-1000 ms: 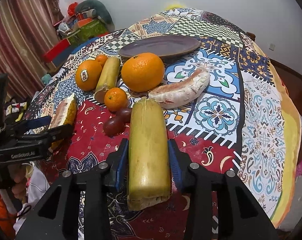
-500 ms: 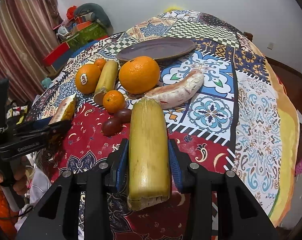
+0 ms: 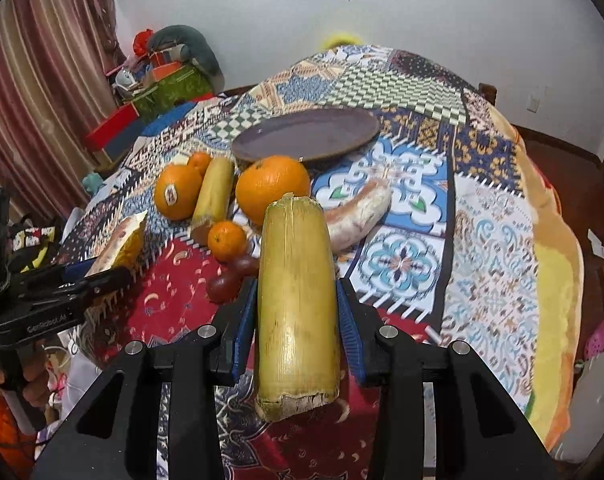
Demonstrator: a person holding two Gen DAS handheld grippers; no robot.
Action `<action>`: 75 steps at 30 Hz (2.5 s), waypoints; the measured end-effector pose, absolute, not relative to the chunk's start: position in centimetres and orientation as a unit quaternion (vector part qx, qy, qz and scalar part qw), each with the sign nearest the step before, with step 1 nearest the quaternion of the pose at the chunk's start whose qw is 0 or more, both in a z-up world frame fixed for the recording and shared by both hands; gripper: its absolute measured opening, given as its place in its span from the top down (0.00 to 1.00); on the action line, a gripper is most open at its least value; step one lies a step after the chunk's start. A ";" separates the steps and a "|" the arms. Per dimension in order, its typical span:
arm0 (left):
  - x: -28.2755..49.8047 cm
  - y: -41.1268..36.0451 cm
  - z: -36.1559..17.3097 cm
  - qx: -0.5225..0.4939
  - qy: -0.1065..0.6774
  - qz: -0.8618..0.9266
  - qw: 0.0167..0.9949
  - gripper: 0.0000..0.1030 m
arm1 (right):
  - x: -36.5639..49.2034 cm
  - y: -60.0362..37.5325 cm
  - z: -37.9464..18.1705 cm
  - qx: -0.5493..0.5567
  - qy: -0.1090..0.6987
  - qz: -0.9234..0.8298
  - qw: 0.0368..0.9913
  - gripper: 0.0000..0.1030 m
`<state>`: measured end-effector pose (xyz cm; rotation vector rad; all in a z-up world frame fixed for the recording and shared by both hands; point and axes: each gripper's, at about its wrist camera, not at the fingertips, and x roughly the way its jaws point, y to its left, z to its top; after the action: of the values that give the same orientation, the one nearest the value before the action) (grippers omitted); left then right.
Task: Organize fruits
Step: 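Carry the yellow cylinder and pomelo wedge in both grippers over the dark plate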
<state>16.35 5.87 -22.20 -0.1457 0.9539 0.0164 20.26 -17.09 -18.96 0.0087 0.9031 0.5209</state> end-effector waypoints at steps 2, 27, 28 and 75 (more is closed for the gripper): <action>16.5 5.6 -21.3 -0.067 0.448 0.006 0.892 0.52 | 20.7 -17.2 -18.4 0.005 0.424 0.246 0.872 0.65; 24.7 4.4 -14.9 -0.056 0.368 -0.018 0.928 0.52 | 26.7 -16.9 -12.6 0.010 0.336 0.241 0.911 0.65; 25.2 4.4 -14.8 -0.056 0.367 -0.020 0.928 0.52 | 27.1 -16.8 -12.6 0.010 0.335 0.242 0.911 0.65; 43.1 4.8 -22.7 -0.055 0.492 -0.048 0.868 0.51 | 41.0 -11.4 -20.1 -0.070 0.435 0.265 0.858 0.65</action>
<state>43.09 4.80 -22.71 -0.1147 1.0288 -0.1014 40.98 -11.42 -20.07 -0.1476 0.9127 0.5573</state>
